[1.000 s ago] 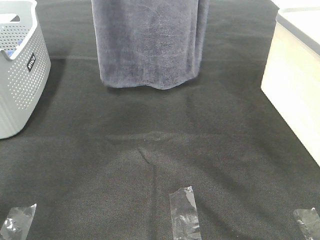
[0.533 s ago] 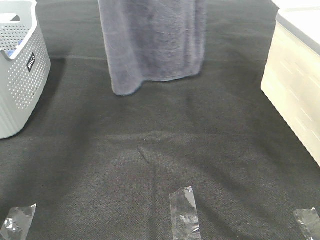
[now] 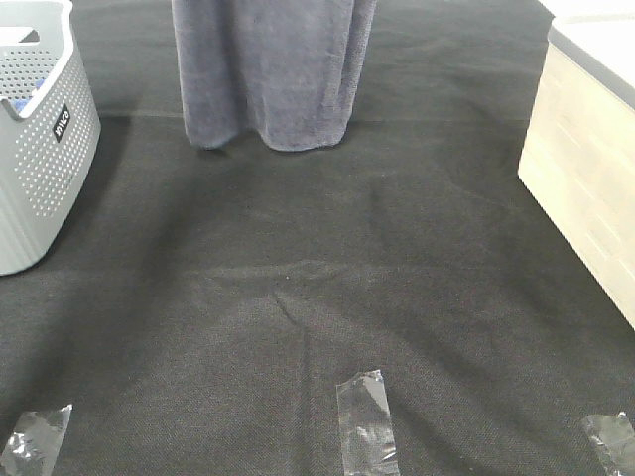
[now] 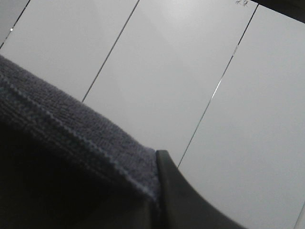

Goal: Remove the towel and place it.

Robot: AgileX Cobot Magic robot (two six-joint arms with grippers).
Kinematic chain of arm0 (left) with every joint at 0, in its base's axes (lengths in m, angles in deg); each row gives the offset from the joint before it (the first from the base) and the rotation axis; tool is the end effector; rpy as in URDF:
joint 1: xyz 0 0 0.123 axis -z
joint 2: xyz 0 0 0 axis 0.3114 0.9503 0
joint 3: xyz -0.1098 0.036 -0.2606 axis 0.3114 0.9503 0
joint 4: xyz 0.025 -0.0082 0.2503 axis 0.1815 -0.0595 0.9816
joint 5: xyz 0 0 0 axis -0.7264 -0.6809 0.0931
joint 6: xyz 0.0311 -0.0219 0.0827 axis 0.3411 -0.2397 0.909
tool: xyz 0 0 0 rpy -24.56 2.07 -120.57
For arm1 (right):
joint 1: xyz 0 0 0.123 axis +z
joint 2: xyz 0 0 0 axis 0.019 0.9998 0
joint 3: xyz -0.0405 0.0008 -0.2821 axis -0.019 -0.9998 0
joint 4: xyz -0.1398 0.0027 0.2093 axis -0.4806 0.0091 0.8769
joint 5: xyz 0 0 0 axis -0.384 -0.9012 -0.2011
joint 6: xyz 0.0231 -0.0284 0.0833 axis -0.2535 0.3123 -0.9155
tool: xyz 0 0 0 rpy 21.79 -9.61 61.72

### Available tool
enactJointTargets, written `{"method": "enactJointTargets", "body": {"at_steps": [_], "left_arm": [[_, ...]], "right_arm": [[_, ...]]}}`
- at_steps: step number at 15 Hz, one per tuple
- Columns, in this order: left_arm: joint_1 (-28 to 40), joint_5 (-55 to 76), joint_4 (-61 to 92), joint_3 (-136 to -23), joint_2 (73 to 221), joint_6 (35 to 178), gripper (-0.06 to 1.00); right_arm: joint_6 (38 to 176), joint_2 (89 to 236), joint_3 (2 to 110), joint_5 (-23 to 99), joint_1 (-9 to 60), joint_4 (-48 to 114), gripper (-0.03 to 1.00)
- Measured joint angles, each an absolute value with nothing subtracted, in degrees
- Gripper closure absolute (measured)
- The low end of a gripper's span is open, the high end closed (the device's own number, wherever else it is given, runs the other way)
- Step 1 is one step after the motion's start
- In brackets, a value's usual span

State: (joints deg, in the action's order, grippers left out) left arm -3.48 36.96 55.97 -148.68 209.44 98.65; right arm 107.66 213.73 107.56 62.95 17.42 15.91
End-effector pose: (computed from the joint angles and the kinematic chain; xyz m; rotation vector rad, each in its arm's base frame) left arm 0.5089 -0.1494 0.4482 0.6324 0.6701 0.5203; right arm 0.4889 0.1473 0.4538 -0.4747 0.9749 -0.2182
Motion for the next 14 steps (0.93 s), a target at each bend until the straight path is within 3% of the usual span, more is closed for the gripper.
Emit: {"method": "enactJointTargets", "body": {"at_steps": [14], "left_arm": [[-3.48,30.54,55.92,-149.14,210.98,96.13,0.94]], "right_arm": [[107.61,214.42,107.73,59.57,16.96,15.33,0.95]]}}
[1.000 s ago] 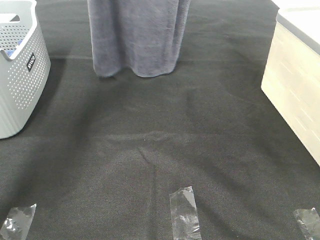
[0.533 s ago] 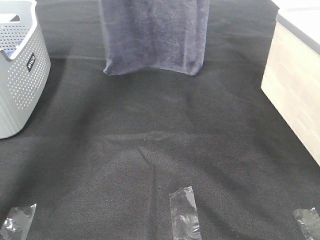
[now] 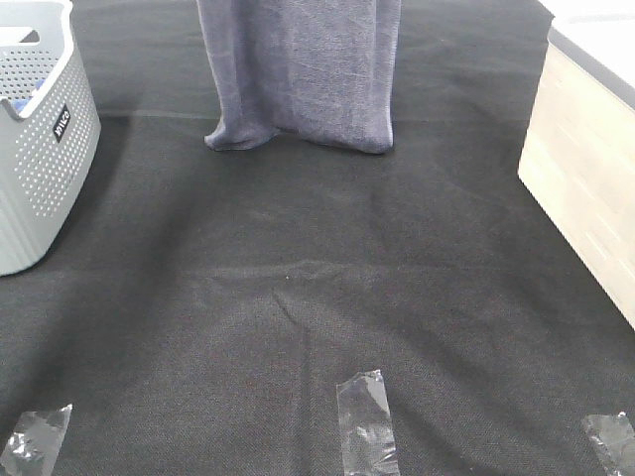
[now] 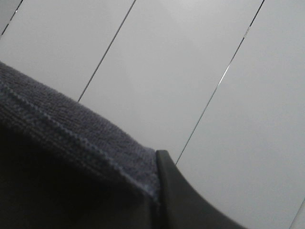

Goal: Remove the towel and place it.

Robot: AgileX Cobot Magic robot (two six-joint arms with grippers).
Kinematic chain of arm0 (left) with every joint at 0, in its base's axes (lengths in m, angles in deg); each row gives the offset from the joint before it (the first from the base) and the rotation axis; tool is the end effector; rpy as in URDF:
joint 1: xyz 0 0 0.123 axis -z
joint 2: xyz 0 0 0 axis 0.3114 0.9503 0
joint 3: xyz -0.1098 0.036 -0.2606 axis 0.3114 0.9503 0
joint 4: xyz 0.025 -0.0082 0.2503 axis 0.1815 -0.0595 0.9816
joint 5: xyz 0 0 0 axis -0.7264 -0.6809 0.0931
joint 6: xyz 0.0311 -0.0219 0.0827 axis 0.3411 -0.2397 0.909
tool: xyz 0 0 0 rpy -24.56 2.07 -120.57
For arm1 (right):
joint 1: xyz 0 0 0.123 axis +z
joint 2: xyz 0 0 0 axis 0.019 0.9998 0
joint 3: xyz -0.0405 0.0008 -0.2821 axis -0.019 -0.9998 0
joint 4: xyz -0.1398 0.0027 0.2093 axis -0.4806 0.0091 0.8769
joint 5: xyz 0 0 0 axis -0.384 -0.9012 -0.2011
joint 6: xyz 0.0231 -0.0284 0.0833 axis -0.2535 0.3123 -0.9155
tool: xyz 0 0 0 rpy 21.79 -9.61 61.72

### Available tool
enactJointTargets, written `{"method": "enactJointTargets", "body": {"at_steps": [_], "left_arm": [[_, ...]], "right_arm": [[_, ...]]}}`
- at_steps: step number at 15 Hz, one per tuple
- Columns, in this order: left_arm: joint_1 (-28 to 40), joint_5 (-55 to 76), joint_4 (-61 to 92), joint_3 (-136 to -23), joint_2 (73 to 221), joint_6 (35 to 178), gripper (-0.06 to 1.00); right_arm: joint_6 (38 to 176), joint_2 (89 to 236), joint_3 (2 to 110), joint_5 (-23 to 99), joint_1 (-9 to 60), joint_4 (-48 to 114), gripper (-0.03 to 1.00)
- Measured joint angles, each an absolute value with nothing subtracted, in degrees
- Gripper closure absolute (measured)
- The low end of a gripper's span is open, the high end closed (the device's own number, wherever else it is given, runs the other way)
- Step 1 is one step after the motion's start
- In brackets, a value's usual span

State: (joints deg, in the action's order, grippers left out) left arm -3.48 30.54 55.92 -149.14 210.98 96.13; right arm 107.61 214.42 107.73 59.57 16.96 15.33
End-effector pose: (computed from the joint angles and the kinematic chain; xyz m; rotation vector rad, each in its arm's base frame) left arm 0.5227 -0.1485 0.4291 0.6470 0.8089 0.4953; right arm 0.4959 0.1444 0.4438 -0.4983 1.0393 -0.2342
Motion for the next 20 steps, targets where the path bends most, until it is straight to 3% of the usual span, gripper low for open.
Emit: {"method": "enactJointTargets", "body": {"at_steps": [10,20], "left_arm": [[-3.48,28.94,60.62,-149.14,210.93,86.05,0.94],[-3.48,35.59,62.96,-151.66,209.72,86.56,0.94]], "right_arm": [[107.61,214.42,107.73,60.54,16.73,11.15,0.95],[103.08,213.10,107.73,67.87,16.21,11.04,0.95]]}}
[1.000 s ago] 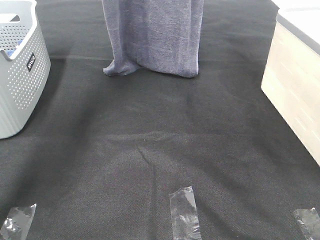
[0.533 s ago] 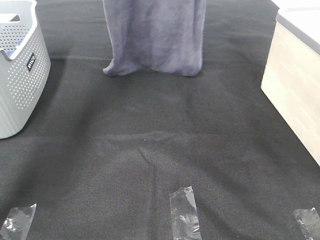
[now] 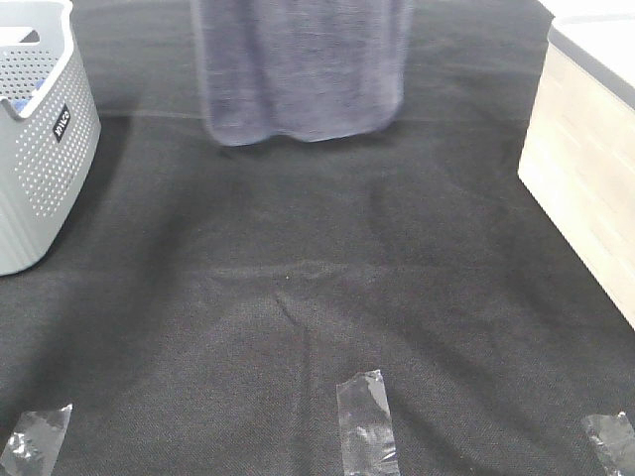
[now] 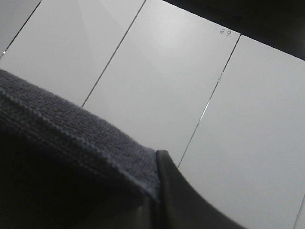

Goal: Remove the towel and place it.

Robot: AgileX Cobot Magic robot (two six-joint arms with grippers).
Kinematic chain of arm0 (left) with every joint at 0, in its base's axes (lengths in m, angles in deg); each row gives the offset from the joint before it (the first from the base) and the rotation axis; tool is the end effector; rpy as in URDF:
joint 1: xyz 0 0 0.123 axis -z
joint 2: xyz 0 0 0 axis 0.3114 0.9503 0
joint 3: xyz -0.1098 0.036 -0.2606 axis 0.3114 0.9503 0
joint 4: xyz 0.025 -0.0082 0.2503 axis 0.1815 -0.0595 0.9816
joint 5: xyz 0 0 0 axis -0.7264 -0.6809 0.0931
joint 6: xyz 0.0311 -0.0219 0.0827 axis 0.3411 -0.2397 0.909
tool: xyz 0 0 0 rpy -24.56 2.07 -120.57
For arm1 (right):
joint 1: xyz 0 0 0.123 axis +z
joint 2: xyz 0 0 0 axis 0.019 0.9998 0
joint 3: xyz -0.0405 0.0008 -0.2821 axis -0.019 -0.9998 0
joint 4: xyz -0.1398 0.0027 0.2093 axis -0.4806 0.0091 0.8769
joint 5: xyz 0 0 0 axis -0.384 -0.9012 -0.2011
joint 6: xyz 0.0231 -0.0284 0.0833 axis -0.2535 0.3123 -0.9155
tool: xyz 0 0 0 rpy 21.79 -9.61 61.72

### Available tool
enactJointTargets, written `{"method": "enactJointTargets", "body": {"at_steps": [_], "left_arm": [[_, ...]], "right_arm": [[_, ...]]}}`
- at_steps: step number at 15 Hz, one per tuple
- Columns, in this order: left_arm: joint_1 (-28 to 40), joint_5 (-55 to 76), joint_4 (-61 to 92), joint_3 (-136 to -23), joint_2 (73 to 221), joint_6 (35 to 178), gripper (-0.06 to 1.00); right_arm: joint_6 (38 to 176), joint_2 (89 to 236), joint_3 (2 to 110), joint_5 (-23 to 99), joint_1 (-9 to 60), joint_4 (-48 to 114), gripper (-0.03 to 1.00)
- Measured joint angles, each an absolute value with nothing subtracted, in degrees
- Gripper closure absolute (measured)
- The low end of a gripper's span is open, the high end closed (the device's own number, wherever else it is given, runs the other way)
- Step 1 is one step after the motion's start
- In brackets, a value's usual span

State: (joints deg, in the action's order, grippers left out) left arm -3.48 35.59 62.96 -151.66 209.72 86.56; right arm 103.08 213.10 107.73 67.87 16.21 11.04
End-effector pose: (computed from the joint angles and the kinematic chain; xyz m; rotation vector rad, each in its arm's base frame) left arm 0.5038 -0.1506 0.4579 0.6200 0.6772 0.4247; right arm 0.4832 0.1385 0.4664 -0.4612 0.8788 -0.2195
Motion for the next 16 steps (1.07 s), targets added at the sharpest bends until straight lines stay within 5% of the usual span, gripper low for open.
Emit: {"method": "enactJointTargets", "body": {"at_steps": [16], "left_arm": [[-3.42,33.81,63.42,-156.53,209.61,85.93,0.94]], "right_arm": [[95.29,210.98,111.62,63.52,16.27,9.32,0.95]]}}
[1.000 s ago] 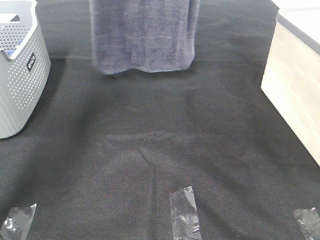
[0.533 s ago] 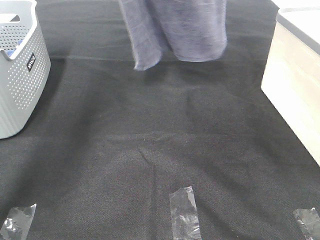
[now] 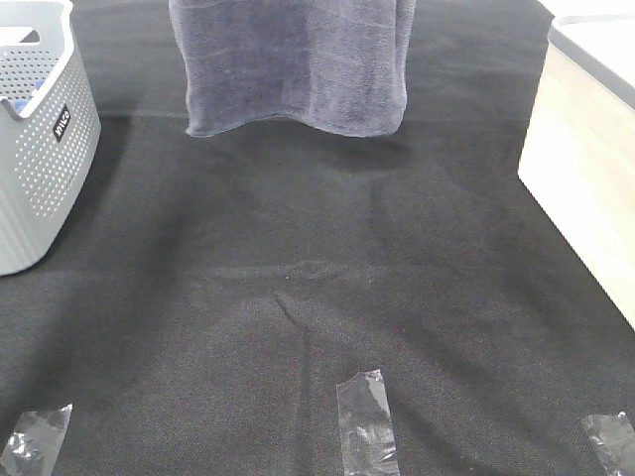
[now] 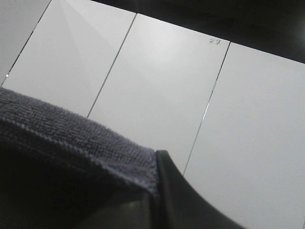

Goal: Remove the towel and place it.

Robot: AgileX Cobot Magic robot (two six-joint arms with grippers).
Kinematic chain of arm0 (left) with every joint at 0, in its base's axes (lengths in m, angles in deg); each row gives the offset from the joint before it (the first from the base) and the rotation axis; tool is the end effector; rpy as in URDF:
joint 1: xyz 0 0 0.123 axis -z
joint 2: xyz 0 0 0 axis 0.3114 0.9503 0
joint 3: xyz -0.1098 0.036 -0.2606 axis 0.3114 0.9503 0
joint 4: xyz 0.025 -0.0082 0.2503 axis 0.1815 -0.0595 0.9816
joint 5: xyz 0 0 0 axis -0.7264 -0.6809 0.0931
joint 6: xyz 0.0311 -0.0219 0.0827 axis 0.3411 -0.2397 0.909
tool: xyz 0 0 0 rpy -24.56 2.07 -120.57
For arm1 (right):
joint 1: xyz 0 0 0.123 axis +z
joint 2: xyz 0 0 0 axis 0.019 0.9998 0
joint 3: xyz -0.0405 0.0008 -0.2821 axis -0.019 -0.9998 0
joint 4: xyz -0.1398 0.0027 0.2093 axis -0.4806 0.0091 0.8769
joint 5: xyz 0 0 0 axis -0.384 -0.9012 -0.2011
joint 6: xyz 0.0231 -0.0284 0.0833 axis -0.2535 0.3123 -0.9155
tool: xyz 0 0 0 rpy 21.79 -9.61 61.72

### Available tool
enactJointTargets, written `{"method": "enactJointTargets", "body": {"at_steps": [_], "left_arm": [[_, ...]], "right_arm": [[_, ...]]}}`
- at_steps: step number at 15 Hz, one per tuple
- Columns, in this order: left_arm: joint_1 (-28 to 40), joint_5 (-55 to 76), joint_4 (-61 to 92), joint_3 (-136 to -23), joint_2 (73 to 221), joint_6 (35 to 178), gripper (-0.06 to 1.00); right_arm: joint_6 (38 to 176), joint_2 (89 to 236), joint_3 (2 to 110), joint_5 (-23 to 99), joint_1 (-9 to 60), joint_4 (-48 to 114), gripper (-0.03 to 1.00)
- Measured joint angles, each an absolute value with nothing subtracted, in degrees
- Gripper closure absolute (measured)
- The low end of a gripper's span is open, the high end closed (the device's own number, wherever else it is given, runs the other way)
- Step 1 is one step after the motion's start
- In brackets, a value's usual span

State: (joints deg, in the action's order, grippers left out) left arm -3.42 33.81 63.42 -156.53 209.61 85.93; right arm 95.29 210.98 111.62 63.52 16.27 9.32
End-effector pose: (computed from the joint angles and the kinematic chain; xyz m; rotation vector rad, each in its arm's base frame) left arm 0.4904 -0.1464 0.4817 0.5815 0.6324 0.4425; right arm 0.4648 0.1332 0.5000 -0.3986 0.8755 -0.1319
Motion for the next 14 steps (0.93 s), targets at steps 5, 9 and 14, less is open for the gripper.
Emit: {"method": "enactJointTargets", "body": {"at_steps": [5,9,14], "left_arm": [[-3.42,32.38,63.65,-156.53,209.61,85.24,0.94],[-3.36,30.09,63.71,-156.53,210.87,82.15,0.94],[-3.13,28.83,63.88,-156.47,212.25,78.20,0.94]], "right_arm": [[94.14,210.98,111.62,60.37,16.27,9.32,0.95],[92.65,210.98,111.11,56.59,16.04,9.32,0.95],[92.59,211.04,109.73,51.14,15.53,9.32,0.95]]}}
